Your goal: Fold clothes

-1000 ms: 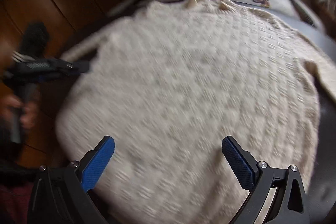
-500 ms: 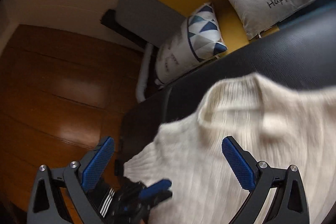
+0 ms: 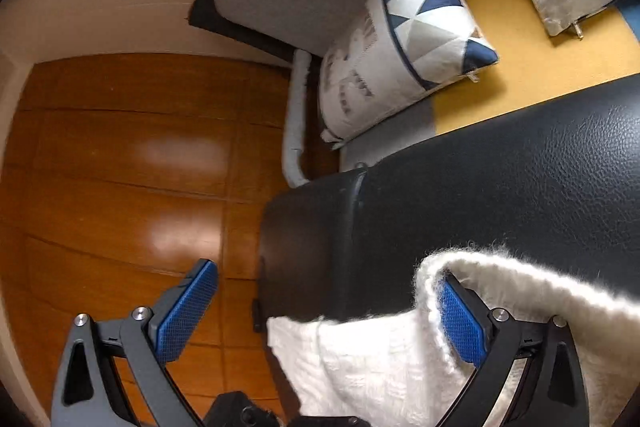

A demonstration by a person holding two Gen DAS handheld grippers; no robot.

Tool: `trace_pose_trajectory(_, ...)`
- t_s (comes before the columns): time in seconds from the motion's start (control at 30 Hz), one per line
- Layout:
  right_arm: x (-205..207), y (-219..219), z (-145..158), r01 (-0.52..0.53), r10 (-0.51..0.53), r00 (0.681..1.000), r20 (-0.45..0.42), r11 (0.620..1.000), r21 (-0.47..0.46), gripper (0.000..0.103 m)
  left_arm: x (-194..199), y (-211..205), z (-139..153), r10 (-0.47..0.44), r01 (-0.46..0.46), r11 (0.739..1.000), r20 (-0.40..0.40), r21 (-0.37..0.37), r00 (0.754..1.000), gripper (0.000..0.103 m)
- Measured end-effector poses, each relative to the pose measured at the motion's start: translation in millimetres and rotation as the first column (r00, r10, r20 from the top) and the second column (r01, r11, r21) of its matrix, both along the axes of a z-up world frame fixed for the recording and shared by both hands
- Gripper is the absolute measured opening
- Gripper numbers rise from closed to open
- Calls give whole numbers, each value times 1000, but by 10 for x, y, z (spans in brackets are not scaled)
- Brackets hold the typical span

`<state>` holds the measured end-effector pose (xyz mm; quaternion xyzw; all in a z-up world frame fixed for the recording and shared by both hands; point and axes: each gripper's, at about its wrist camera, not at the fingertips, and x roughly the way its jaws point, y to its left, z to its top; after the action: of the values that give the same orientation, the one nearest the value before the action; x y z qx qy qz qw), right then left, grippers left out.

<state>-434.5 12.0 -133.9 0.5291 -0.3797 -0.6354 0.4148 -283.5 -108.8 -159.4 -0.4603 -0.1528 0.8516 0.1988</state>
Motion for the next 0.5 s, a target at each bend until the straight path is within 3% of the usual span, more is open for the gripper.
trace_pose_trajectory(0.1,80,75,140,-7,9,999,-31,999,54,103,-30,-14,47,3,-3,1000,23,3,1000,13)
trace_pose_trajectory(0.17,171,215,251,-3,6,998,-55,998,70,103,-71,-37,120,11,-13,999,40,44,999,15)
trace_pose_trajectory(0.33,550,819,343,77,-62,992,-110,987,140,103,-369,6,326,-42,29,970,48,241,998,20)
trace_pose_trajectory(0.5,1020,1438,349,207,-141,969,-203,912,355,103,-828,205,207,-71,26,951,136,308,988,25)
